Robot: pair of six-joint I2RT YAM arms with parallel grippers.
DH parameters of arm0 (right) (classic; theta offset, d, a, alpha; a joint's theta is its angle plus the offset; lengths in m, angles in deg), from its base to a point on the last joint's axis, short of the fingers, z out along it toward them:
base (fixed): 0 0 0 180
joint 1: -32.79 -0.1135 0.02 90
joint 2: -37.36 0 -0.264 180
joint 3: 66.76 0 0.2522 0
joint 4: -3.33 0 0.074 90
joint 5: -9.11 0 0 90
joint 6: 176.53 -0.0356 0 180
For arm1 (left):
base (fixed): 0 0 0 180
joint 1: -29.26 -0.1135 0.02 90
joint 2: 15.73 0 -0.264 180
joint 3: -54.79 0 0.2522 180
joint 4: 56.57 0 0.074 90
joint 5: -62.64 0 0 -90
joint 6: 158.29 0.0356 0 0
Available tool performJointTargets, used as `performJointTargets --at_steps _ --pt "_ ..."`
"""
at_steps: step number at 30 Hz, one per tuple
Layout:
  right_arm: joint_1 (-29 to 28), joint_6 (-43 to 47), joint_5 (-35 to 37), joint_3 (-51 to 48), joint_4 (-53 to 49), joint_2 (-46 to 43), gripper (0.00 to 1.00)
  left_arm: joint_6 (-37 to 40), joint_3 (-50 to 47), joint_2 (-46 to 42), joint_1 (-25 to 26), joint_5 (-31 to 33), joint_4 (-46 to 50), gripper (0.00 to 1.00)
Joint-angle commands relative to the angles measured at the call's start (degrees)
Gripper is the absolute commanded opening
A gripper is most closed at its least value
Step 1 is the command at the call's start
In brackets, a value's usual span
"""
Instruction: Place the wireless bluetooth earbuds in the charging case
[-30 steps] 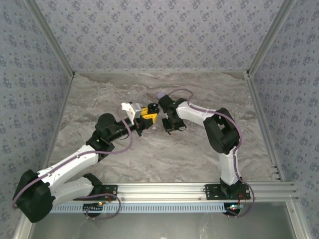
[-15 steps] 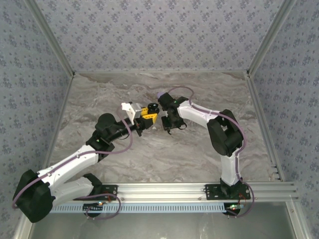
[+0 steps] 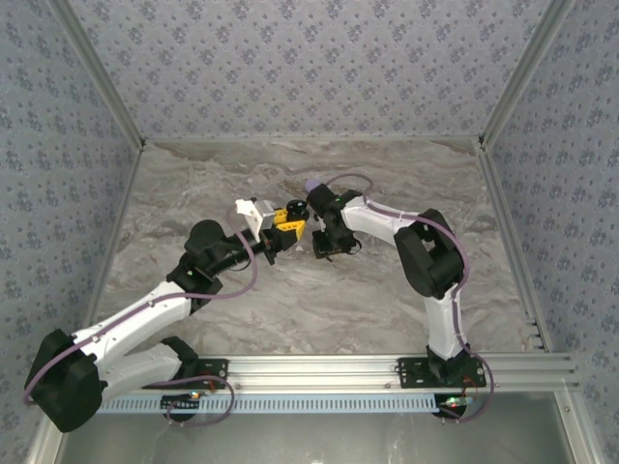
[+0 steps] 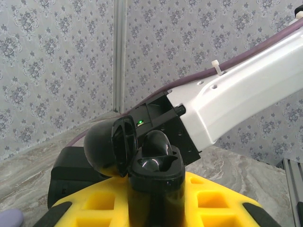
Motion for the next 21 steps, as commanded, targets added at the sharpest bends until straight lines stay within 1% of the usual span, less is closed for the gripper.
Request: performJointTargets --at_steps 1,8,21 --pt "0.3 0.5 -1.0 2.2 -1.9 1.2 0.41 0.5 1.6 0.3 0.4 -0.1 -0.7 0.22" --pt "0.1 0.9 -1.1 3.2 -2.6 2.1 0.36 0.3 1.5 0.5 0.4 -0.2 -0.8 0.22" --pt "-1.0 1.4 1.9 5.9 -5.4 5.1 0.34 0.3 1.4 0.4 0.4 -0.1 -0.7 0.22"
